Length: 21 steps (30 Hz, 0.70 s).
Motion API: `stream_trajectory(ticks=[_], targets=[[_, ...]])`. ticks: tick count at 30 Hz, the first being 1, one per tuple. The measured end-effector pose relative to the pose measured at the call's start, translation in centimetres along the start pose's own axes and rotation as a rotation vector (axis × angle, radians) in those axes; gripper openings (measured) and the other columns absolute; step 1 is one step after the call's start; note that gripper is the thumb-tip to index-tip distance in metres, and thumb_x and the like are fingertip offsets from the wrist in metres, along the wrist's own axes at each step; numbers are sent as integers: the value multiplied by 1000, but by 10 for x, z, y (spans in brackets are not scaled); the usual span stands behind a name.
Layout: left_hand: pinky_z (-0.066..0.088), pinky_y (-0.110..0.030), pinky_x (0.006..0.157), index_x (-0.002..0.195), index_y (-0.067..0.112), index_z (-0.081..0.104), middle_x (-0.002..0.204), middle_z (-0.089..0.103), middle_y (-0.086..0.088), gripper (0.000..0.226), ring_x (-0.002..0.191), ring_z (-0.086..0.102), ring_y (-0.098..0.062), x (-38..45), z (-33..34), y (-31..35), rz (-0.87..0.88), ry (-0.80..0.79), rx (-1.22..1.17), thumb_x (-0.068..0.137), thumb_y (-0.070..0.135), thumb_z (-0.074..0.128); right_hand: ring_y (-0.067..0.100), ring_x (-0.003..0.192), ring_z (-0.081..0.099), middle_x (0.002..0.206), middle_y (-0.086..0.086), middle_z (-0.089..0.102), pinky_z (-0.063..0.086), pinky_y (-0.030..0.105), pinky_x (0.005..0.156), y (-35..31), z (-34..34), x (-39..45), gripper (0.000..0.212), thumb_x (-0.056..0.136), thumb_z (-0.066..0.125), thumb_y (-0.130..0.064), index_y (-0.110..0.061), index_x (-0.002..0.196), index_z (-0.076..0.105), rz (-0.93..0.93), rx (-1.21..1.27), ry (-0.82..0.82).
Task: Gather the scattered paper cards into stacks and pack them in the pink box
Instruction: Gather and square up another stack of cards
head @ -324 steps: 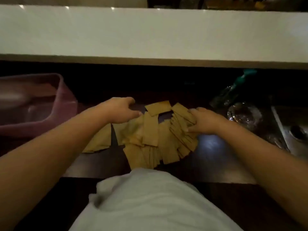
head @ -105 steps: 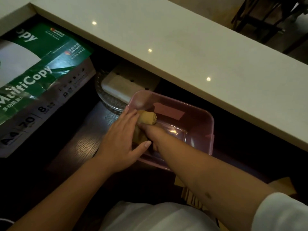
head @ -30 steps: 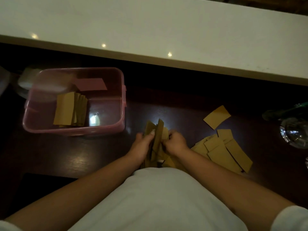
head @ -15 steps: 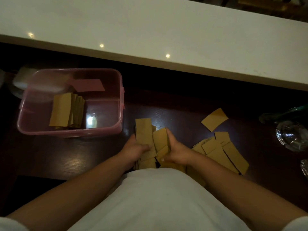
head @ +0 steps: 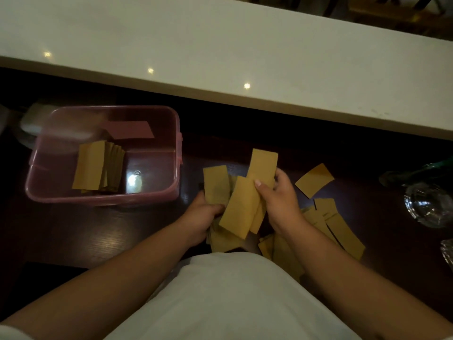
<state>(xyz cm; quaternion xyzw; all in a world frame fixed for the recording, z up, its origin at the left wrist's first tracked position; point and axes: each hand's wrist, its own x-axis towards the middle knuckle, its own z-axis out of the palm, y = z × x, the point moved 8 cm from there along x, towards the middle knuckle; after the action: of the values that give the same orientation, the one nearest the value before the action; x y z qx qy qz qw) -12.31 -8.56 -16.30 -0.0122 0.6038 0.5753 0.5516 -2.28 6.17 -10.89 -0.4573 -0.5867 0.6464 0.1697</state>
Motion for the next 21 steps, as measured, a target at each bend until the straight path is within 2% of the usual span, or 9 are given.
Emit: stream_trajectory(ticks=[2, 5, 7, 9, 11, 13, 15, 17, 21], targets=[[55, -46, 83, 127, 26, 51, 116, 67, -12, 42, 105, 64, -30, -6, 12, 12, -17, -60, -61, 90, 6, 56, 8, 104, 63, 116, -9, 64, 54, 31, 86, -20, 9, -2, 45, 93, 62, -16, -20, 136, 47, -85, -106, -31], [52, -49, 87, 126, 25, 58, 119, 66, -15, 35, 105, 62, -34, -16, 18, 19, -79, -109, -225, 95, 19, 44, -4, 96, 58, 105, -21, 59, 51, 22, 82, -35, 22, -11, 45, 94, 60, -17, -25, 136, 45, -153, -227, -84], [50, -49, 91, 126, 21, 61, 120, 68, -15, 42, 106, 64, -33, -23, 20, 22, -108, -172, -283, 96, 43, 41, -6, 94, 58, 102, -23, 58, 49, 19, 80, -36, 25, -18, 42, 96, 57, -18, -26, 134, 45, -150, -221, -58], [49, -52, 94, 130, 22, 58, 125, 66, -14, 52, 112, 63, -33, -27, 24, 23, -93, -236, -257, 90, 53, 50, -4, 96, 57, 104, -20, 58, 51, 23, 82, -35, 27, -25, 38, 97, 54, -20, -23, 134, 46, -134, -200, -10], [50, -53, 93, 132, 23, 54, 125, 65, -14, 54, 113, 62, -34, -31, 30, 25, -52, -260, -197, 82, 38, 68, 10, 110, 54, 117, -10, 53, 48, 37, 96, -34, 31, -32, 39, 96, 48, -32, -22, 134, 47, -126, -220, 7], [51, -51, 92, 129, 22, 55, 122, 66, -16, 49, 111, 63, -34, -35, 38, 31, 10, -277, -139, 82, 19, 70, 16, 126, 37, 132, -5, 39, 33, 39, 110, -33, 41, -37, 54, 88, 38, -45, -22, 136, 44, -118, -306, -44], [52, -50, 90, 127, 20, 56, 120, 66, -18, 46, 108, 64, -34, -35, 39, 38, 33, -281, -130, 83, 13, 69, 14, 129, 31, 138, -3, 30, 28, 36, 112, -38, 47, -39, 60, 82, 37, -54, -26, 135, 40, -130, -259, -94], [53, -50, 87, 127, 18, 56, 115, 67, -19, 47, 102, 66, -35, -35, 33, 47, 27, -272, -163, 82, 16, 69, 12, 127, 39, 139, -1, 30, 35, 37, 111, -49, 44, -36, 59, 78, 46, -59, -31, 129, 35, -136, -88, -118], [57, -43, 75, 114, 10, 64, 93, 70, -15, 37, 80, 69, -28, -43, 36, 57, -18, -347, -274, 78, 18, 65, 19, 129, 49, 140, 5, 50, 41, 37, 106, -73, 39, -10, 54, 85, 49, -49, -29, 134, 43, -113, 43, -228]])
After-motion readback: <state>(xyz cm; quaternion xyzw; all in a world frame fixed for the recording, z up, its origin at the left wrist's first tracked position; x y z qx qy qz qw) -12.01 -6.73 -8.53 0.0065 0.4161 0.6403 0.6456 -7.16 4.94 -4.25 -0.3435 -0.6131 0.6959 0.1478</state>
